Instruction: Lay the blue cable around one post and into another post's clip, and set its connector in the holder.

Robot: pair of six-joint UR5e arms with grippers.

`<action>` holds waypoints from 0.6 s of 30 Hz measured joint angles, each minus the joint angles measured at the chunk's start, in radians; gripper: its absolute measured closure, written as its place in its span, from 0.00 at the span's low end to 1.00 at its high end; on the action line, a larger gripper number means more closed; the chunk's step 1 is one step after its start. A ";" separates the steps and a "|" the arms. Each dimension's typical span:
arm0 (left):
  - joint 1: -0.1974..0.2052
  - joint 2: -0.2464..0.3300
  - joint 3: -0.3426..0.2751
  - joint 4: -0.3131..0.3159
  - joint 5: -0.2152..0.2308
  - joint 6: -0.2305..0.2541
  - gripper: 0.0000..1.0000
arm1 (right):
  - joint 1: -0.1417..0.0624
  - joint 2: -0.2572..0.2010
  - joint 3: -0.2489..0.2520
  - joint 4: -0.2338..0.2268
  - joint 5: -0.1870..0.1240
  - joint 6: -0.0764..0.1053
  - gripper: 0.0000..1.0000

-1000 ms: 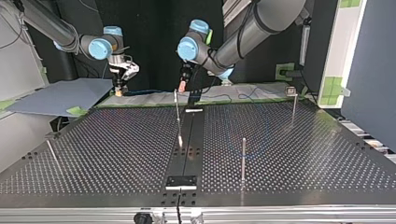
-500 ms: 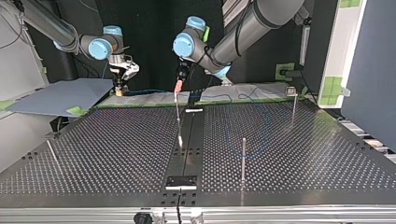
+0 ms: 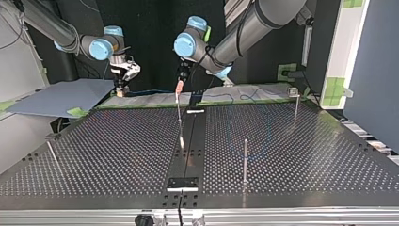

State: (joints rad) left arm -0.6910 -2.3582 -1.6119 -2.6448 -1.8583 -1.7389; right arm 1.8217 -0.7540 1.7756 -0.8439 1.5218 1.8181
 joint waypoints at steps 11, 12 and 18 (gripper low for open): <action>0.000 0.000 0.000 0.001 0.000 -0.006 0.00 | 0.000 0.000 0.000 0.000 0.000 0.000 0.81; 0.000 0.000 0.000 0.000 0.000 -0.007 0.00 | 0.000 0.000 0.000 0.000 0.000 0.000 0.81; -0.006 0.013 -0.003 -0.022 -0.029 -0.004 0.00 | 0.000 0.000 0.000 0.000 0.000 0.000 0.81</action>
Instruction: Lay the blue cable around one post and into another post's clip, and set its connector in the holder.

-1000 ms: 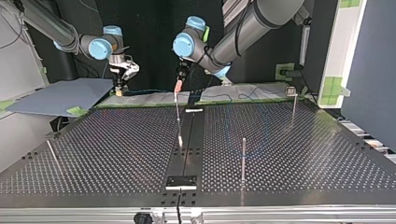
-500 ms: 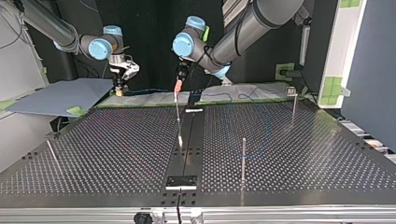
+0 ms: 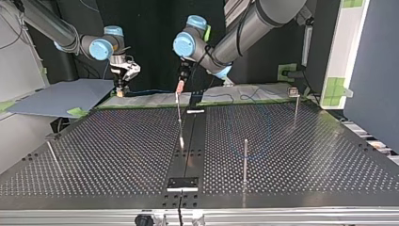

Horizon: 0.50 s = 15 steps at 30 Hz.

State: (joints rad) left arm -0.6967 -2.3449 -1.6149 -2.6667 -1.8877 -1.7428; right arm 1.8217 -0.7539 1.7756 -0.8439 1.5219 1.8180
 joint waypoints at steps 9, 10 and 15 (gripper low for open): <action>-0.029 0.079 -0.064 -0.008 -0.034 0.004 0.00 | 0.000 0.000 0.000 0.000 0.000 0.000 0.81; -0.033 0.088 -0.073 -0.006 -0.033 0.003 0.00 | 0.000 0.000 0.000 0.000 0.000 0.000 0.81; -0.063 0.141 -0.125 0.014 -0.018 -0.018 0.00 | 0.000 0.000 0.000 0.003 0.000 0.000 0.81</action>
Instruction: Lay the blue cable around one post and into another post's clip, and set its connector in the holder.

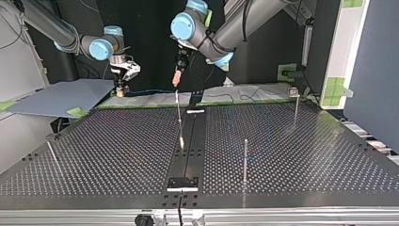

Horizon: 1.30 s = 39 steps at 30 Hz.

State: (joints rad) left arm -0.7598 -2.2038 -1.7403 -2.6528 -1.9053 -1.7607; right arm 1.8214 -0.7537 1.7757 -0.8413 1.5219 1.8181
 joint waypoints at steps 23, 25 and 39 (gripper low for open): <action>-0.020 0.220 -0.105 -0.188 -0.176 -0.213 0.00 | 0.004 0.001 0.000 0.016 0.001 -0.010 0.81; -0.002 0.238 -0.105 -0.206 -0.170 -0.231 0.00 | 0.003 0.001 0.000 0.015 0.002 -0.010 0.81; 0.129 0.370 -0.066 -0.338 -0.048 -0.347 0.00 | 0.002 0.003 0.000 0.006 0.000 -0.005 0.81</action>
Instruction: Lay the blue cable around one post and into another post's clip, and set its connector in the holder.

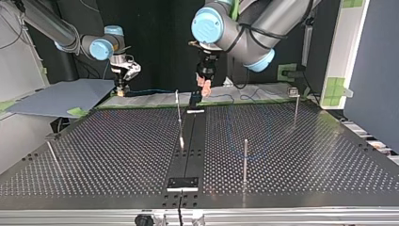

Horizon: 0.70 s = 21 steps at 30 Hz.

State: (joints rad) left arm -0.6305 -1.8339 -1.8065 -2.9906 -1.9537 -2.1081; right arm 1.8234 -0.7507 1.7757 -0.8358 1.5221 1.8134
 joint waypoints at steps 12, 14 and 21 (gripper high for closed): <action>0.119 0.119 0.033 -0.101 0.028 -0.015 0.00 | -0.002 0.004 0.000 -0.005 0.000 0.001 0.81; 0.142 0.142 0.033 -0.110 0.012 -0.013 0.00 | -0.002 0.005 0.001 -0.005 0.000 0.001 0.81; 0.216 0.216 0.034 -0.115 -0.020 -0.001 0.00 | -0.002 0.007 0.001 -0.006 0.000 0.000 0.81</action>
State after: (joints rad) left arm -0.4145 -1.6178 -1.7730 -3.1058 -1.9738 -2.1088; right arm 1.8217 -0.7438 1.7770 -0.8414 1.5218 1.8136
